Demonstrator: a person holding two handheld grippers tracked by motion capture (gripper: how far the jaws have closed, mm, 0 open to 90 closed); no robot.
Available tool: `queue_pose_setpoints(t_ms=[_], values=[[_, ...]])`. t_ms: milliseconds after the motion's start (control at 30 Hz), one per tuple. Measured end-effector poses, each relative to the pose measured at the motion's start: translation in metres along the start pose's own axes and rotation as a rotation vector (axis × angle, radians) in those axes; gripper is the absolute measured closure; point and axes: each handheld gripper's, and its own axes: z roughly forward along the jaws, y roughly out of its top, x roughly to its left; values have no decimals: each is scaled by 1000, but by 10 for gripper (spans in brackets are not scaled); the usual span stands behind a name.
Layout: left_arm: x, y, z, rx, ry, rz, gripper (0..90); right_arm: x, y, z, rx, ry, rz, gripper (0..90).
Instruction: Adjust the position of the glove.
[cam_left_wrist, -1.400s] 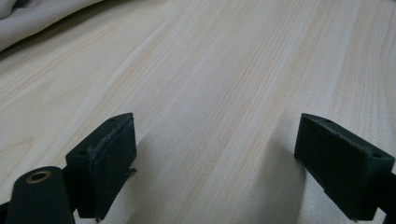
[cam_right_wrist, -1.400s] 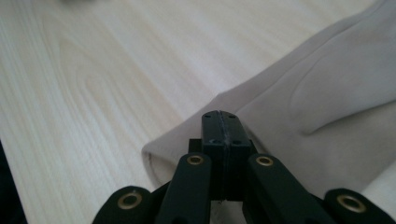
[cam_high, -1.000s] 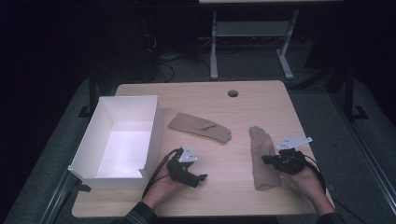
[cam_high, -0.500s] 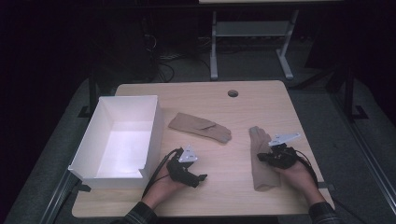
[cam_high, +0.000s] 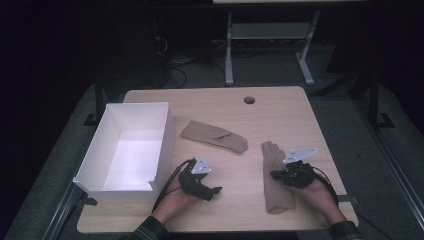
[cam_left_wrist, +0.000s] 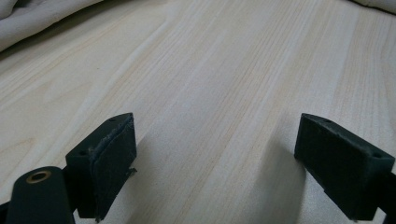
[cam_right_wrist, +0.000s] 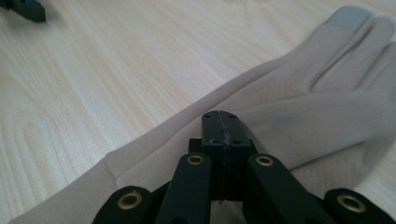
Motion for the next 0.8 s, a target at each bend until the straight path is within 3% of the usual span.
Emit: queue_pose_setpoints(t_ms=[133, 233, 300, 333, 400, 433, 500, 533, 567, 600, 700, 800], values=[[0, 0, 0, 0, -1, 0, 121, -10, 0, -8, -45, -39, 28, 791], [0, 0, 0, 0, 0, -2, 121, -26, -5, -17, -94, -128, 88, 603], [0, 0, 0, 0, -1, 0, 121, -33, -8, -19, -105, -177, 116, 533], [0, 0, 0, 0, -1, 0, 121, -33, -8, -19, -105, -177, 116, 533], [0, 0, 0, 0, 0, -1, 121, -45, -15, -21, -114, -260, 161, 404], [0, 0, 0, 1, -2, -1, 121, -50, -17, -21, -114, -281, 178, 388], [0, 0, 0, 1, -2, -1, 120, -54, -19, -21, -111, -294, 196, 360], [0, 0, 0, 2, -1, -1, 120, -60, -22, -19, -108, -324, 223, 313], [0, 0, 0, 2, -1, -1, 120, -60, -22, -19, -108, -324, 223, 313], [0, 0, 0, 3, 1, 4, 120, -65, -23, -16, -112, -340, 230, 239], [1, 0, 0, 3, 0, 5, 120, -67, -24, -10, -106, -365, 227, 157], [1, 0, 0, 4, 0, 5, 120, -70, -24, -6, -109, -375, 238, 136]])
